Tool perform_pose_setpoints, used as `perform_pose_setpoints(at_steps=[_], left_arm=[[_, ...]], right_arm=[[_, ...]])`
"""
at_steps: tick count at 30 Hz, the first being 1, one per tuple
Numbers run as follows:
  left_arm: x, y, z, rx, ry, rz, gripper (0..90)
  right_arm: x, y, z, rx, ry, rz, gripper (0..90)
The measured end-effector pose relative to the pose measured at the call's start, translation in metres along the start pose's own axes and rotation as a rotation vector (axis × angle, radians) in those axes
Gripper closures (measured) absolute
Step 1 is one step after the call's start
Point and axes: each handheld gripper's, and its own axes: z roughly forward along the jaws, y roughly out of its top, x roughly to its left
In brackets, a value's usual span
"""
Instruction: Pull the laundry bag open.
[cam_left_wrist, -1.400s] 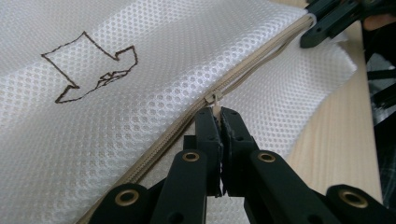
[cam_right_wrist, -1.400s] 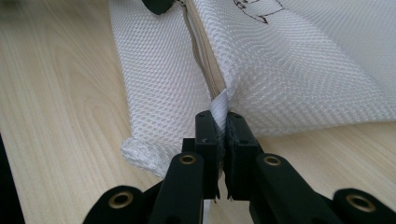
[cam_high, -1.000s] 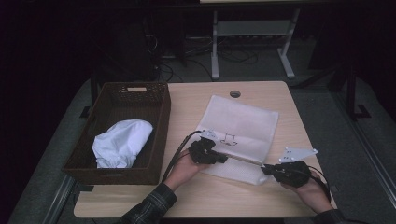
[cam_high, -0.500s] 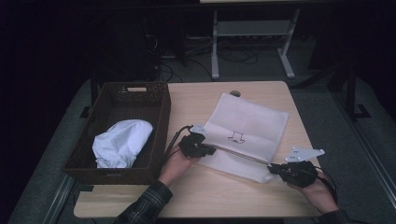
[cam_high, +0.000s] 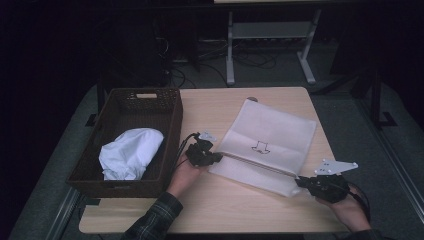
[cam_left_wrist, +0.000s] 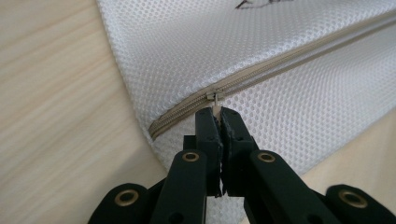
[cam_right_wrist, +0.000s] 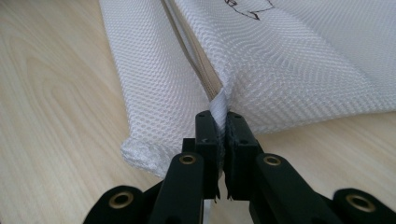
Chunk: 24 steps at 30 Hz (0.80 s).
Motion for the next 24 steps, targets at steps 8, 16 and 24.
perform_pose_setpoints(at_steps=[8,16,24], left_arm=[[0.004,-0.002,0.002,0.027,0.051,-0.011,88.1],[0.004,0.0,0.008,0.023,0.061,-0.01,87.9],[0.008,0.02,0.018,-0.012,0.04,-0.004,87.3]], right_arm=[[-0.006,-0.005,-0.006,0.001,-0.036,0.022,85.0],[-0.01,-0.006,-0.006,0.007,-0.047,0.031,84.6],[-0.022,-0.008,-0.004,0.006,-0.093,0.063,83.6]])
